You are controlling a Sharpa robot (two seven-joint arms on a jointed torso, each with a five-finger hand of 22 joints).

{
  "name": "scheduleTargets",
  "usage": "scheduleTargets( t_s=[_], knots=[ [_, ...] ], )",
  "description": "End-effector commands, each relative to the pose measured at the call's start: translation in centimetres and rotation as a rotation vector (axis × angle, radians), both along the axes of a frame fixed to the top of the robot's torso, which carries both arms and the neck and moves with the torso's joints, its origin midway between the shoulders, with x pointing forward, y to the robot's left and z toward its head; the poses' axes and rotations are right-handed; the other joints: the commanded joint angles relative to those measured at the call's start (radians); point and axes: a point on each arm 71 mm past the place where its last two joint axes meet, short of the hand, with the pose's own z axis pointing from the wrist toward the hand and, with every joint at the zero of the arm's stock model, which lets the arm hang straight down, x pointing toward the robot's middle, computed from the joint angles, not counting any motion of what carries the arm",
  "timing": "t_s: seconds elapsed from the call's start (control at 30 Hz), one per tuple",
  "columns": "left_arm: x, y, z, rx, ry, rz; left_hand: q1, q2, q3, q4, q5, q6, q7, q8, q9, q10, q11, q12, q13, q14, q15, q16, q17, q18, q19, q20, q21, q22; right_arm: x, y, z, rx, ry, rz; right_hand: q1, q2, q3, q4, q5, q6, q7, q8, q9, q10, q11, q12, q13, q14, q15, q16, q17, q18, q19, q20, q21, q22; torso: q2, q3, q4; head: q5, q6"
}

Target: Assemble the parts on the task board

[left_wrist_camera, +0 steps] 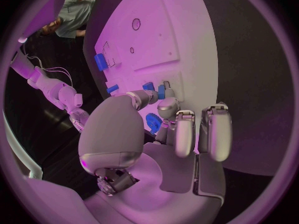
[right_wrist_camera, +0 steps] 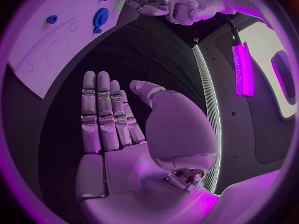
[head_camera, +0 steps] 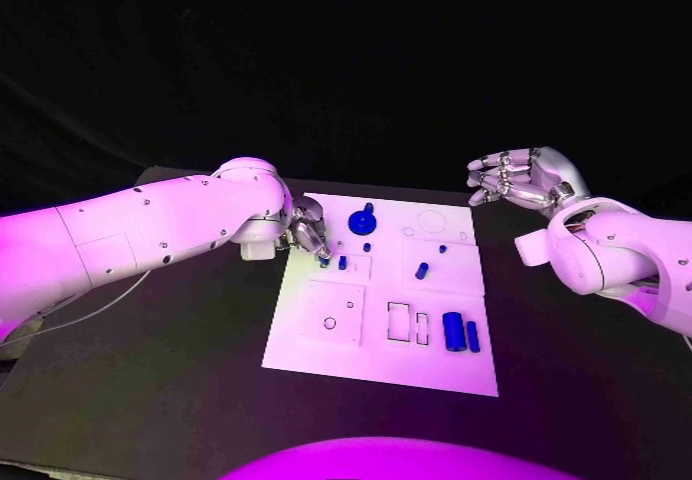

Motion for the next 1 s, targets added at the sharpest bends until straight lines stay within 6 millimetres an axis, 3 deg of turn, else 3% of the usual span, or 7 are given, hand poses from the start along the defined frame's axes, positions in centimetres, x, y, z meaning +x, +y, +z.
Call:
scheduleTargets(
  t_s=[0.03, 0.17, 1.0],
  knots=[
    [-0.14, -0.13, -0.08, 0.025, 0.008, -0.002, -0.008, 0.001, 0.173, -0.167, 0.005, 0.016, -0.013, 0.007, 0.0, 0.004, -0.006, -0.004, -0.001, 0.106, -0.007, 0.004, 0.263, -0.016, 0.021, -0.008, 0.003, 0.111, -0.03, 0.12, -0.01, 0.003, 0.0, 0.007, -0.008, -0.001, -0.002, 0.005, 0.006, -0.005, 0.002, -0.005, 0.0, 0.001, 0.009, -0.003, 0.001, -0.007, 0.002, -0.003, 0.001, 0.012, -0.004, 0.005, -0.005, -0.002, -0.001, 0.0005, 0.0008, 0.001, -0.002],
    [-0.11, -0.12, -0.07, 0.031, 0.0, 0.002, -0.01, 0.002, 0.174, -0.167, 0.007, 0.016, -0.014, 0.008, 0.002, 0.004, -0.007, -0.005, -0.002, 0.106, -0.008, 0.004, 0.263, -0.016, 0.021, -0.009, 0.003, 0.111, -0.03, 0.15, -0.01, 0.003, 0.0, 0.008, -0.008, -0.001, -0.002, 0.005, 0.006, -0.005, 0.002, -0.005, 0.0, 0.001, 0.009, -0.003, 0.001, -0.007, 0.002, -0.003, 0.001, 0.012, -0.004, 0.005, -0.005, -0.002, -0.002, 0.0009, 0.0009, -0.005, -0.003],
    [-0.19, -0.12, -0.8, 0.065, -0.002, 0.001, -0.017, 0.001, 0.175, -0.165, 0.009, 0.018, -0.016, 0.014, 0.011, 0.007, -0.008, -0.002, 0.004, 0.106, -0.009, 0.004, 0.263, -0.017, 0.022, -0.009, 0.003, 0.113, -0.04, 0.21, 0.0, 0.004, -0.001, 0.009, -0.009, 0.0, -0.002, 0.007, 0.009, -0.005, 0.002, -0.005, 0.0, 0.002, 0.009, -0.004, 0.001, -0.006, 0.002, -0.003, 0.002, 0.012, -0.004, 0.005, -0.006, -0.002, 0.0, 0.0002, 0.0002, 0.004, -0.005]
  ],
)
